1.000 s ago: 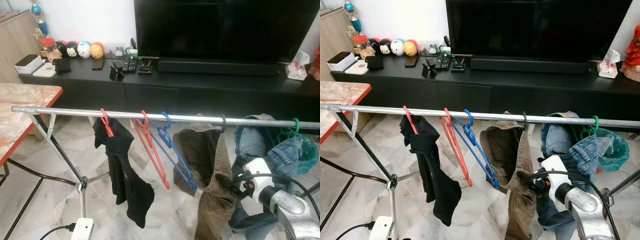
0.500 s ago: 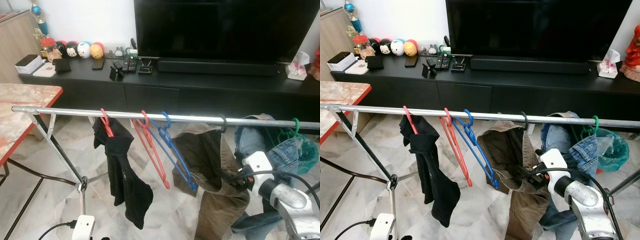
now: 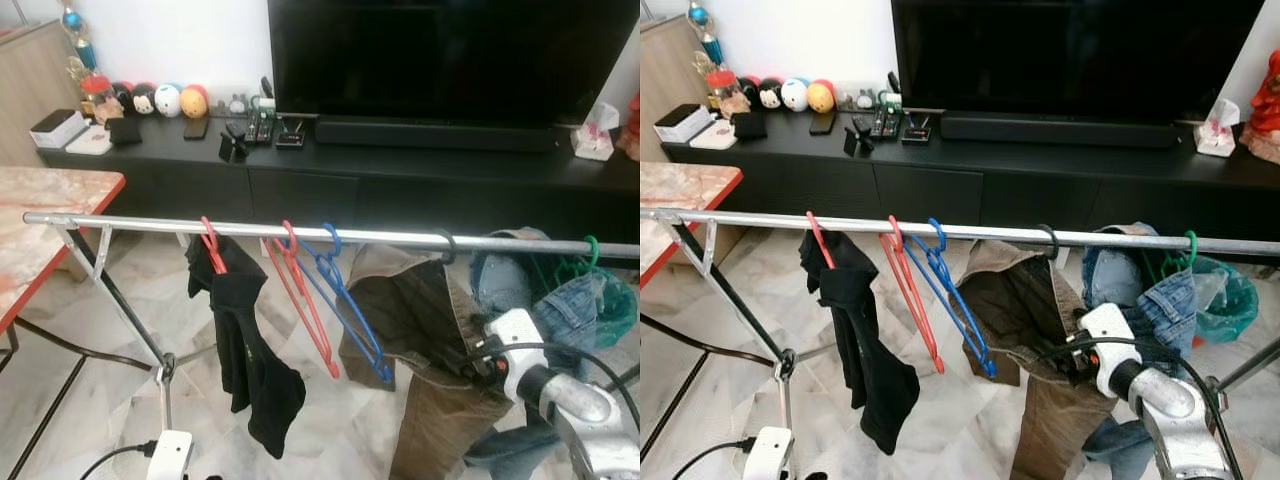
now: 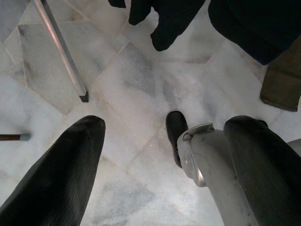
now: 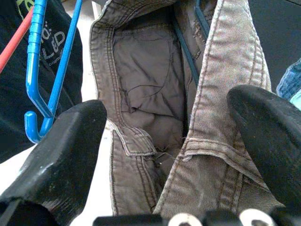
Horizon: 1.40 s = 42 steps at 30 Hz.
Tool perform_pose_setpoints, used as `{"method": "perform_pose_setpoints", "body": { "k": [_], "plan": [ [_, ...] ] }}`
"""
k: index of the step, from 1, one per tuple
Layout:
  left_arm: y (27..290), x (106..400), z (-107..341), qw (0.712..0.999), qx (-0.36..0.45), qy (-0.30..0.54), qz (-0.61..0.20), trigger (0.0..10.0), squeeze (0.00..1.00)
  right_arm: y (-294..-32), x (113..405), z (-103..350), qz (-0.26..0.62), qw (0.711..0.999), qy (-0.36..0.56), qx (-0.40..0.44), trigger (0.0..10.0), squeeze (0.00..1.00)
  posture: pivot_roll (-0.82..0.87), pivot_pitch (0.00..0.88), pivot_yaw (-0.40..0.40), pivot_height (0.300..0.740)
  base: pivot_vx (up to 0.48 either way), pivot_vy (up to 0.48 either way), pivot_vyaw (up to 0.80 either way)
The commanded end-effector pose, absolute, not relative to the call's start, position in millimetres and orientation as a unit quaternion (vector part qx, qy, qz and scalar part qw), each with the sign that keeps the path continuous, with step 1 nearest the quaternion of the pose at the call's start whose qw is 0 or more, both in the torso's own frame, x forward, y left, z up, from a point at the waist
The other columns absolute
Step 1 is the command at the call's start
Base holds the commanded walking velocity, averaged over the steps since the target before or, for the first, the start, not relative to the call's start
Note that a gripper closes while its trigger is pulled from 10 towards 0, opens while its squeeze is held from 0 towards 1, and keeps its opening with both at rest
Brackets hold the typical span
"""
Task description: Hang hanger
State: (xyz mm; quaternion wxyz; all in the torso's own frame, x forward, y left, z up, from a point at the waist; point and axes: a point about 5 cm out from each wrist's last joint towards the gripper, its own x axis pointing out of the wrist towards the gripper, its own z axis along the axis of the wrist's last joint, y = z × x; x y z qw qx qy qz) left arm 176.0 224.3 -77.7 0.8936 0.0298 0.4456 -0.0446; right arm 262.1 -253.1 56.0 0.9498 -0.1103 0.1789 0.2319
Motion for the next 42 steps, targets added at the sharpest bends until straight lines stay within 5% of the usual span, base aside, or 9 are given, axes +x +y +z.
{"method": "perform_pose_setpoints", "body": {
  "k": [1,15,32,42],
  "plan": [
    [223.2,173.6,-79.6,0.887,0.037,0.457,-0.052,10.0,0.00,-258.0,264.8,59.2,0.223,0.952,0.177,-0.116,10.0,0.00,0.04,0.000,0.027,0.740,0.000,0.000,0.00],
    [221.1,176.1,-78.6,0.889,0.039,0.452,-0.057,10.0,0.00,-281.2,275.5,78.6,0.201,0.956,0.161,-0.143,10.0,0.00,0.04,0.000,0.033,0.740,0.000,0.000,0.00],
    [236.4,168.9,-77.9,0.886,0.040,0.460,-0.049,10.0,0.00,-266.7,270.7,53.0,0.210,0.950,0.206,-0.108,10.0,0.00,0.04,0.005,0.034,0.740,0.000,0.000,0.00],
    [224.1,167.4,-81.8,0.883,0.042,0.463,-0.061,10.0,0.00,-250.7,263.6,32.9,0.220,0.946,0.226,-0.070,10.0,0.00,0.05,0.012,0.037,0.740,0.000,0.000,0.00]
  ]
}}
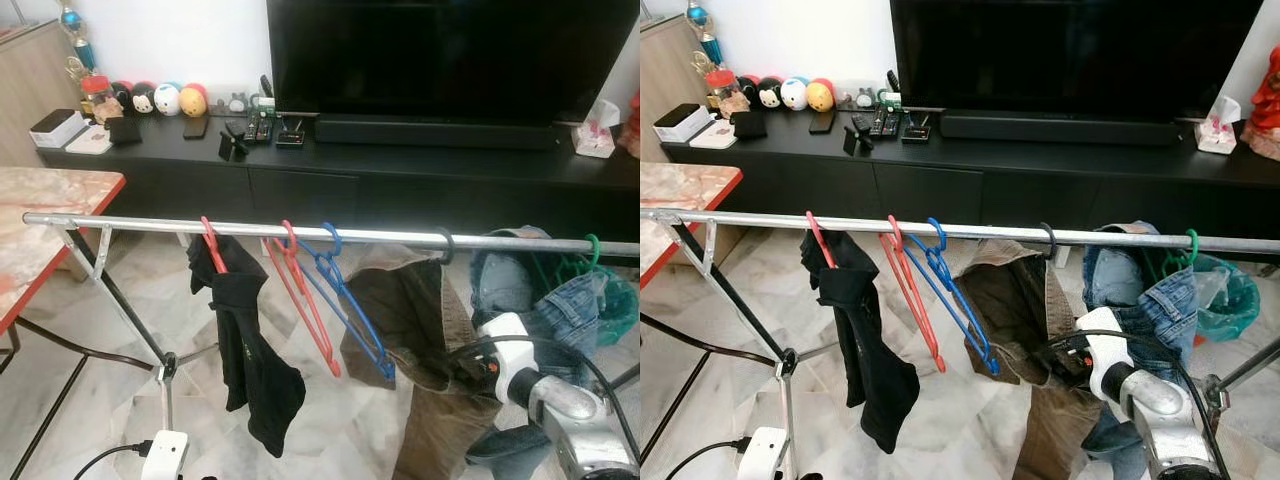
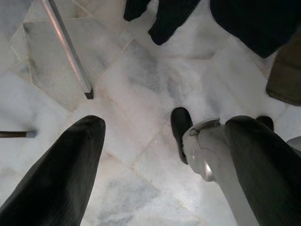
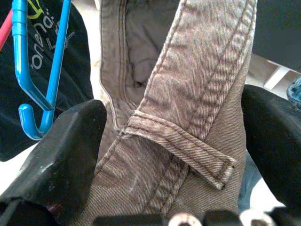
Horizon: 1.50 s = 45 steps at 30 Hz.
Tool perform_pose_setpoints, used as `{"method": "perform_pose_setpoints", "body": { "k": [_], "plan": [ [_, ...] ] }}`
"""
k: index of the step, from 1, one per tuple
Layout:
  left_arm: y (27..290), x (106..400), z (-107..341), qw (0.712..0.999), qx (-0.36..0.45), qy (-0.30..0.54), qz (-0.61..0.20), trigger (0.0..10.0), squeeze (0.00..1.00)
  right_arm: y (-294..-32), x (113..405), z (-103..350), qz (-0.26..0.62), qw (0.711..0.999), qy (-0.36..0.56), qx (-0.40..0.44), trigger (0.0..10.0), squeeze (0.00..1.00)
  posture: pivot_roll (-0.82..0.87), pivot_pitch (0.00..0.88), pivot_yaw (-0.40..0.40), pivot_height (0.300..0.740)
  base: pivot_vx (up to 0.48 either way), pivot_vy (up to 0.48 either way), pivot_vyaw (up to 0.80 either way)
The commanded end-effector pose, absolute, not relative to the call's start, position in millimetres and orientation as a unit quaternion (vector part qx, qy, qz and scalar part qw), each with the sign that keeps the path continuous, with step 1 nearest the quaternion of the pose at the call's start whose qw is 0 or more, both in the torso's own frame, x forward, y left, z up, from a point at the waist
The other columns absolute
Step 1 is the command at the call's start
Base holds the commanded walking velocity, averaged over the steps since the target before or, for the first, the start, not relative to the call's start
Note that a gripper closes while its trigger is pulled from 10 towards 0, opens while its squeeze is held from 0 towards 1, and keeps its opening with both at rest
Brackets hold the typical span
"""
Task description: Hang hanger
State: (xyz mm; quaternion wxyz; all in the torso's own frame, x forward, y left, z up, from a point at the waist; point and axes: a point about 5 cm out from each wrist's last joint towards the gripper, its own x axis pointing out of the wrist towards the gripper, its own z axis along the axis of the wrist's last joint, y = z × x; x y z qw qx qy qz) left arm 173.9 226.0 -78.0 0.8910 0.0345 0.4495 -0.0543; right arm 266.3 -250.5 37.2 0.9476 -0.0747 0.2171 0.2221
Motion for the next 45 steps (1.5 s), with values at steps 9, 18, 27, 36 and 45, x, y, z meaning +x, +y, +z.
{"method": "perform_pose_setpoints", "body": {
  "k": [9,18,27,36,45],
  "plan": [
    [217.6,171.3,-81.7,0.884,0.043,0.460,-0.065,10.0,0.00,-261.3,262.9,27.3,0.179,0.950,0.243,-0.079,10.0,0.00,0.04,0.009,0.035,0.740,0.000,0.000,0.00],
    [218.7,173.7,-80.5,0.885,0.045,0.458,-0.061,10.0,0.00,-254.8,265.3,26.5,0.184,0.953,0.233,-0.063,0.0,0.00,0.05,0.010,0.036,0.740,0.000,0.000,0.00],
    [227.4,172.7,-78.7,0.886,0.046,0.457,-0.058,10.0,0.00,-252.7,265.5,26.2,0.190,0.953,0.230,-0.058,0.0,0.00,0.05,0.006,0.036,0.740,0.000,0.000,0.00],
    [238.0,168.3,-77.6,0.885,0.048,0.459,-0.054,10.0,0.00,-248.0,265.7,26.9,0.204,0.952,0.224,-0.052,0.0,0.00,0.05,0.008,0.036,0.740,0.000,0.000,0.00],
    [229.6,166.5,-80.6,0.884,0.045,0.461,-0.057,10.0,0.00,-244.4,267.1,27.5,0.209,0.952,0.220,-0.048,0.0,0.00,0.05,0.011,0.035,0.740,0.000,0.000,0.00]
  ]
}}
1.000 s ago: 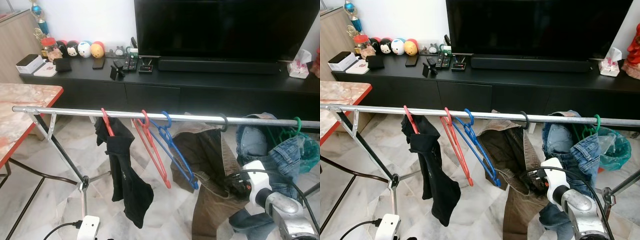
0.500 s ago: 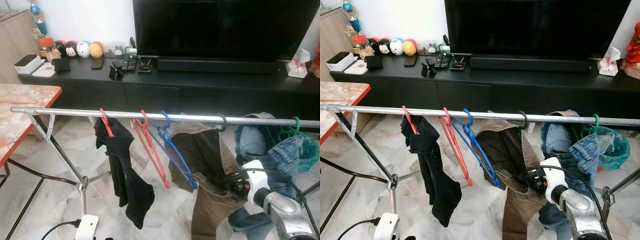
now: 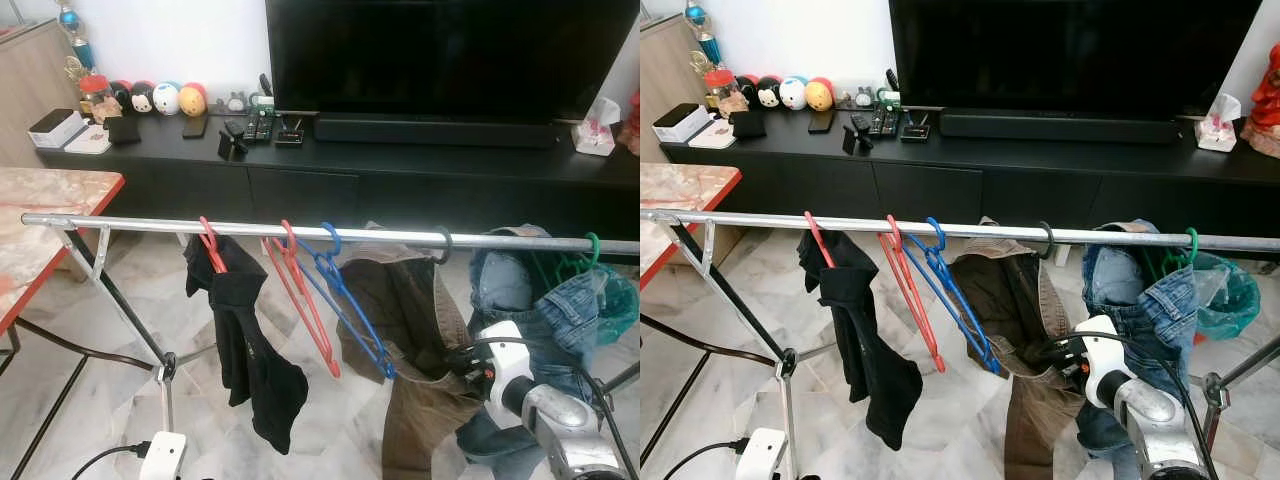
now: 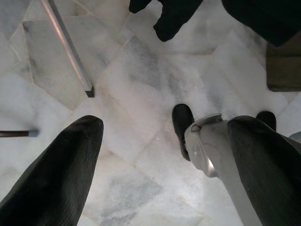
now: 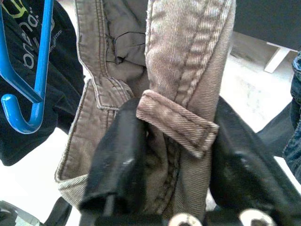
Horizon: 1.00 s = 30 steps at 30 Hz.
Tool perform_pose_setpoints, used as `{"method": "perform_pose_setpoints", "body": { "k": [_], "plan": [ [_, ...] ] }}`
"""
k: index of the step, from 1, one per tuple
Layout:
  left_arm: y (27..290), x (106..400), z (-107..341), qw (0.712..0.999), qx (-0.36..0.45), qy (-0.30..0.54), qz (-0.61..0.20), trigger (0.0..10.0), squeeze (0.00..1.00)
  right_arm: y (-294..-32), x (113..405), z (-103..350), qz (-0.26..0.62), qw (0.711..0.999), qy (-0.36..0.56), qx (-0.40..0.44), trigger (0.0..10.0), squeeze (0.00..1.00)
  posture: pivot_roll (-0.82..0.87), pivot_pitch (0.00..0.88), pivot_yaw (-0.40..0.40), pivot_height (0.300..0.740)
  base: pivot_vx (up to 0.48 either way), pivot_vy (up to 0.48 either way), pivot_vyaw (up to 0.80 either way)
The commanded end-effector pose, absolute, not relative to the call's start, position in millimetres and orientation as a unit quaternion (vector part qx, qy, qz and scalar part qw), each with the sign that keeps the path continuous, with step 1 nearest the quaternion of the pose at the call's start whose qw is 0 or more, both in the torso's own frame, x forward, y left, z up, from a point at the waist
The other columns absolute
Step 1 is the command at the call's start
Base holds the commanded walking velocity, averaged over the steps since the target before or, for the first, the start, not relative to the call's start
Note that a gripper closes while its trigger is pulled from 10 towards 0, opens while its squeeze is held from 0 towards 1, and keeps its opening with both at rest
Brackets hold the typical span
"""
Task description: Hang hanger
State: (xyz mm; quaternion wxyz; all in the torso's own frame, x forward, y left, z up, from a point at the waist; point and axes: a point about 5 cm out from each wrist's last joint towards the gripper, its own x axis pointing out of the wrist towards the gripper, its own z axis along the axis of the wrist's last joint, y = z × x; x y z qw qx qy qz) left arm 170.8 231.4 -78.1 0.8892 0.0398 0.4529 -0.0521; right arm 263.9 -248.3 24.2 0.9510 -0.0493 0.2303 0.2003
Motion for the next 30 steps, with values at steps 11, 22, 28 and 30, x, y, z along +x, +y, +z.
{"method": "perform_pose_setpoints", "body": {
  "k": [11,22,28,30],
  "plan": [
    [224.5,172.1,-79.8,0.885,0.047,0.460,-0.059,10.0,0.00,-244.7,266.5,27.0,0.208,0.952,0.220,-0.048,0.0,0.00,0.05,0.006,0.034,0.740,0.000,0.000,0.00],
    [229.8,157.7,-83.6,0.883,0.046,0.462,-0.061,10.0,0.00,-242.2,273.7,32.6,0.184,0.963,0.192,-0.041,0.0,0.00,0.05,0.000,0.033,0.740,0.000,0.000,0.00],
    [240.5,152.8,-82.5,0.883,0.048,0.465,-0.053,10.0,0.00,-236.8,279.4,37.9,0.168,0.972,0.162,-0.040,0.0,0.00,0.06,0.000,0.033,0.740,0.000,0.000,0.00],
    [241.2,151.8,-82.7,0.882,0.048,0.466,-0.051,10.0,0.00,-236.5,280.6,39.2,0.162,0.974,0.155,-0.039,0.0,0.00,0.06,0.000,0.033,0.740,0.000,0.000,0.00]
  ]
}}
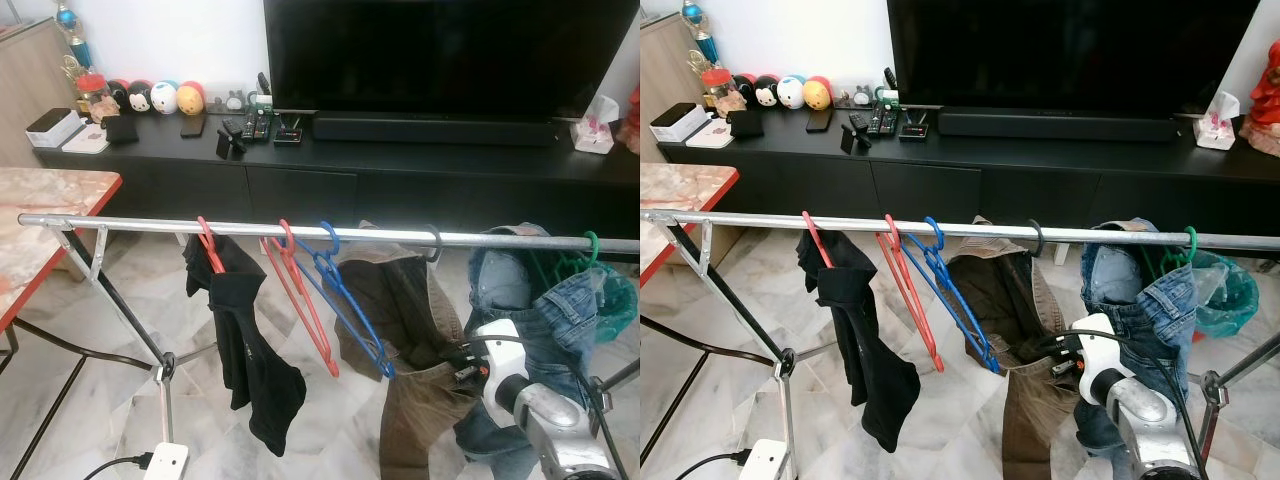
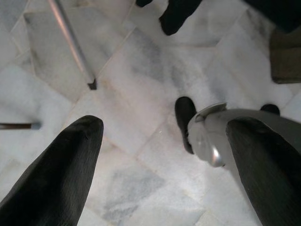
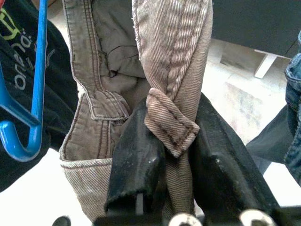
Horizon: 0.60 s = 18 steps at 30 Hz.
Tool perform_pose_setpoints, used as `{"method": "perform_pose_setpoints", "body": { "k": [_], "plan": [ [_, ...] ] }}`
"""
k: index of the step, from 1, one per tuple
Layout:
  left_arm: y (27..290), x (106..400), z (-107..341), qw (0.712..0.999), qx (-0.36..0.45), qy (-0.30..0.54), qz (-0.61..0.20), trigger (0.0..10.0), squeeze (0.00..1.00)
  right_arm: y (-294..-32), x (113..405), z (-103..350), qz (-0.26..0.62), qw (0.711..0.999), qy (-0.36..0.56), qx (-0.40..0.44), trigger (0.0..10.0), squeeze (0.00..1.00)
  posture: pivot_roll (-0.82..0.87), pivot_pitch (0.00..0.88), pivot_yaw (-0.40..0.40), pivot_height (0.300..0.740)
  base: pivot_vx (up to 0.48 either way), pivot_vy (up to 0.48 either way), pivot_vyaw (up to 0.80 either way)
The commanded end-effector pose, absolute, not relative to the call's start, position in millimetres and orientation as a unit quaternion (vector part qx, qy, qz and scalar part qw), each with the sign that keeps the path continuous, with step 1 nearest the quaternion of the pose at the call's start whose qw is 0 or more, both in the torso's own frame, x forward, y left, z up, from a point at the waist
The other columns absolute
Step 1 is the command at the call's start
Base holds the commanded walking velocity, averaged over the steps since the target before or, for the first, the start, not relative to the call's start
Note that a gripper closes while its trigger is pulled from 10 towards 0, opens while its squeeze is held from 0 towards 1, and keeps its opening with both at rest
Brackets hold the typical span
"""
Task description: Hang hanger
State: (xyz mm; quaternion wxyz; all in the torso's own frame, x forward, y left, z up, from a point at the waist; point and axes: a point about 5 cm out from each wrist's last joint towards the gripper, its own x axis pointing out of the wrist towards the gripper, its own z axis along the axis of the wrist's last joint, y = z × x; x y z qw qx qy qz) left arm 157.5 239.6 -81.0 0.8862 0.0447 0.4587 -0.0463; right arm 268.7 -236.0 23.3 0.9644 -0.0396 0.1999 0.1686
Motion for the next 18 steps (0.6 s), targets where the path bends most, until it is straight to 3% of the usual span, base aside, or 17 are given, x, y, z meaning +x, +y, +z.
{"method": "perform_pose_setpoints", "body": {
  "k": [1,3,4,18],
  "plan": [
    [241.4,149.1,-83.9,0.880,0.048,0.470,-0.050,10.0,0.00,-234.8,282.2,41.2,0.154,0.977,0.143,-0.039,0.0,0.00,0.05,0.000,0.034,0.740,0.000,0.000,0.00],
    [240.6,146.7,-85.2,0.878,0.049,0.474,-0.049,10.0,0.00,-232.2,283.1,42.5,0.146,0.980,0.134,-0.034,0.0,0.00,0.05,0.000,0.036,0.740,0.000,0.000,0.00],
    [240.2,146.3,-85.4,0.877,0.049,0.475,-0.050,10.0,0.00,-230.7,283.1,42.8,0.148,0.980,0.130,-0.035,9.8,0.00,0.05,0.000,0.037,0.740,0.000,0.000,0.00],
    [235.2,151.3,-84.7,0.880,0.048,0.469,-0.057,10.0,0.00,-227.4,273.4,43.6,0.109,0.990,0.085,-0.017,10.0,0.00,0.05,0.004,0.040,0.740,0.000,0.000,0.00]
  ]
}}
